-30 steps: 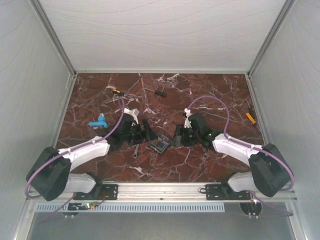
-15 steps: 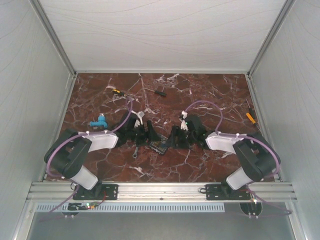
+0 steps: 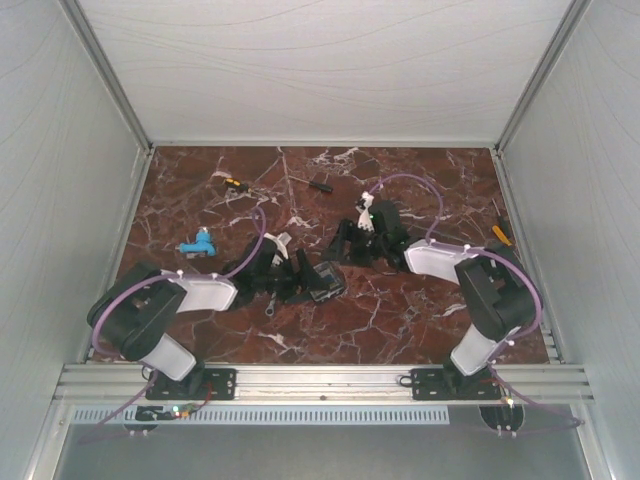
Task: Snap on the fuse box
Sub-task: Close the fuse box cover on the fuse box base.
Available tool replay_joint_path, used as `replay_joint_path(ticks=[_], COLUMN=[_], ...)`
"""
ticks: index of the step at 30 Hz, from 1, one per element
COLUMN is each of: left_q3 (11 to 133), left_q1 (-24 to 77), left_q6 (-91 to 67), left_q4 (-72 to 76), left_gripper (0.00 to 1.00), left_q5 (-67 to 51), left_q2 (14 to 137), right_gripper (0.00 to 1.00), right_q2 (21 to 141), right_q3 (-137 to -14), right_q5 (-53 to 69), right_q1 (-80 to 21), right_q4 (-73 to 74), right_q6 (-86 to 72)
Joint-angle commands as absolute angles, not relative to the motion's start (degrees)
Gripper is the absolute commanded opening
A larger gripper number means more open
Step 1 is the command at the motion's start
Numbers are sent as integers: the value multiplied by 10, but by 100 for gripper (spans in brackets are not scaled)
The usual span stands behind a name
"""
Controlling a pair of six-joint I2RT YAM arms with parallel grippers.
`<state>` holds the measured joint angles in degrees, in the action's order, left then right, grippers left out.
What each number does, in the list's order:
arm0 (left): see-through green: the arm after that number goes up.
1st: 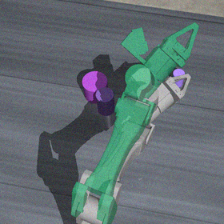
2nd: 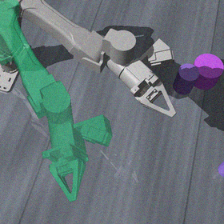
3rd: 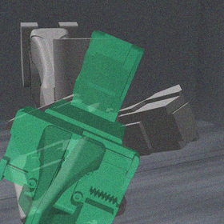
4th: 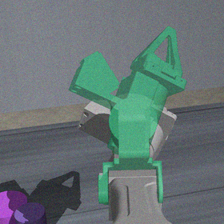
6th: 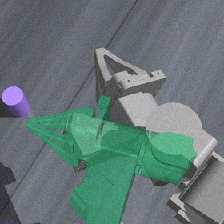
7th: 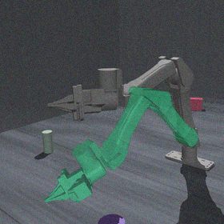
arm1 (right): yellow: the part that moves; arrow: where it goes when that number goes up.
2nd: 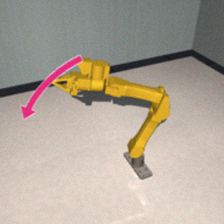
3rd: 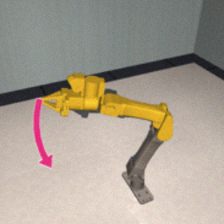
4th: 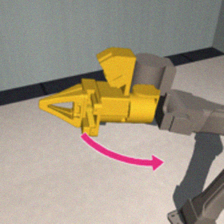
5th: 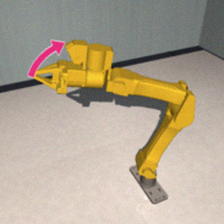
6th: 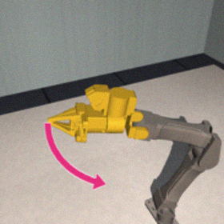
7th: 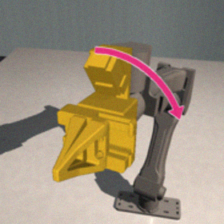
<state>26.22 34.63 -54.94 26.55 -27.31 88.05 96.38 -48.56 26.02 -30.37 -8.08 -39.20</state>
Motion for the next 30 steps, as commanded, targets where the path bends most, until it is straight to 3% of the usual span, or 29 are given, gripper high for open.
replay_joint_path(ticks=[1, 10, 16, 24, 30], left_q3=[278, 379, 387, 369, 406], left_q1=[370, 437, 452, 428, 372], left_q6=[-575, -573, -536, -482, -437], left_q4=[317, 321, 259, 115, 96], left_gripper=[82, 83, 79, 67, 62], left_q5=[-228, -206, -176, -109, -150], left_q2=[881, 971, 923, 821, 862], right_gripper=[71, 72, 71, 54, 42], right_q2=[898, 766, 739, 779, 813], right_q3=[-446, -332, -312, -295, -294], right_q5=[223, 185, 197, 263, 278], right_q1=[-257, -247, -247, -250, -262], right_q4=[-58, -40, -28, -99, -128], right_q6=[-367, -375, -372, -408, -428])
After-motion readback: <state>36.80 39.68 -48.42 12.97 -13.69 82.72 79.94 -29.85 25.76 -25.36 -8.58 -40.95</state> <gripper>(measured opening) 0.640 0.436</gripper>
